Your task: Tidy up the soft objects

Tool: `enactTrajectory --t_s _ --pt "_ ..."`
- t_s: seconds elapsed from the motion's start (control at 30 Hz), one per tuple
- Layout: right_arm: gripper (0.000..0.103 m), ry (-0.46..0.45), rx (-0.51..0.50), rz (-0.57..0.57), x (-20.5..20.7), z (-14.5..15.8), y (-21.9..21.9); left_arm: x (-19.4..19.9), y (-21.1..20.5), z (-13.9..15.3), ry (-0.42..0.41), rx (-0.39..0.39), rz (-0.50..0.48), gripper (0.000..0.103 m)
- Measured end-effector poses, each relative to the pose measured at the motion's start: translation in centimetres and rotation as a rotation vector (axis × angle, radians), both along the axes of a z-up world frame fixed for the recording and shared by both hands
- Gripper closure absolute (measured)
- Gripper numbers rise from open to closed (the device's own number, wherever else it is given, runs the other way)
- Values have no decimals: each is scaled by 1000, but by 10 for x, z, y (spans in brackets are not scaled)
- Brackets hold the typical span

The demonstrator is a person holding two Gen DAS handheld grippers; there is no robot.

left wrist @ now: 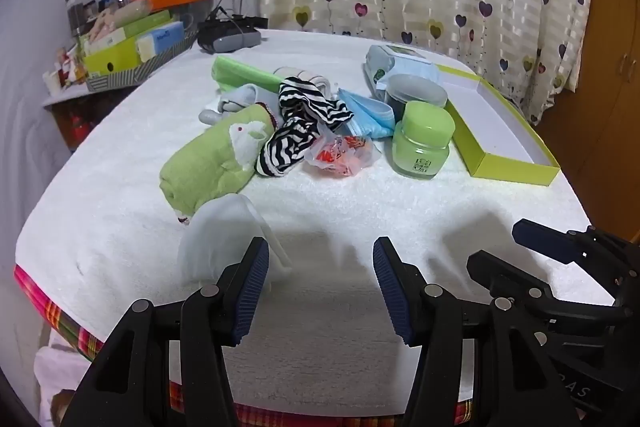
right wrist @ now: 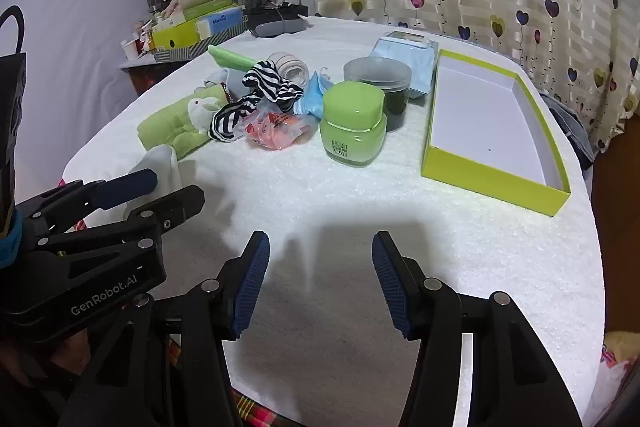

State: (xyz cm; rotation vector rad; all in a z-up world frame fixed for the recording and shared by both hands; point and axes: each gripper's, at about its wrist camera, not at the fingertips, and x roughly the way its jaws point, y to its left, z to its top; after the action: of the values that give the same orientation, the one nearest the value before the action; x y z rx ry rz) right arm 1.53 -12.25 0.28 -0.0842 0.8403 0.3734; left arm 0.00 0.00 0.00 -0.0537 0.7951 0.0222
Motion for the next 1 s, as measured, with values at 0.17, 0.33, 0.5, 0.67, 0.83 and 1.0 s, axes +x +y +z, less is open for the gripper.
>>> enactTrajectory --t_s 0.17,0.33,0.5,0.67,0.83,1.0 --pt "48 9 4 -1 1 1 0 0 0 0 -1 -5 0 49" --pt "48 10 5 1 2 1 0 0 0 0 1 -6 1 49" --pt "48 10 5 3 3 -1 3 2 1 -2 2 -6 3 49" --pt "48 9 5 5 4 2 3 4 2 -4 5 -9 -1 49" --pt "48 8 4 13 4 4 4 5 1 -6 5 -8 1 49" --pt "48 10 5 16 5 2 5 9 3 -7 7 -13 0 49"
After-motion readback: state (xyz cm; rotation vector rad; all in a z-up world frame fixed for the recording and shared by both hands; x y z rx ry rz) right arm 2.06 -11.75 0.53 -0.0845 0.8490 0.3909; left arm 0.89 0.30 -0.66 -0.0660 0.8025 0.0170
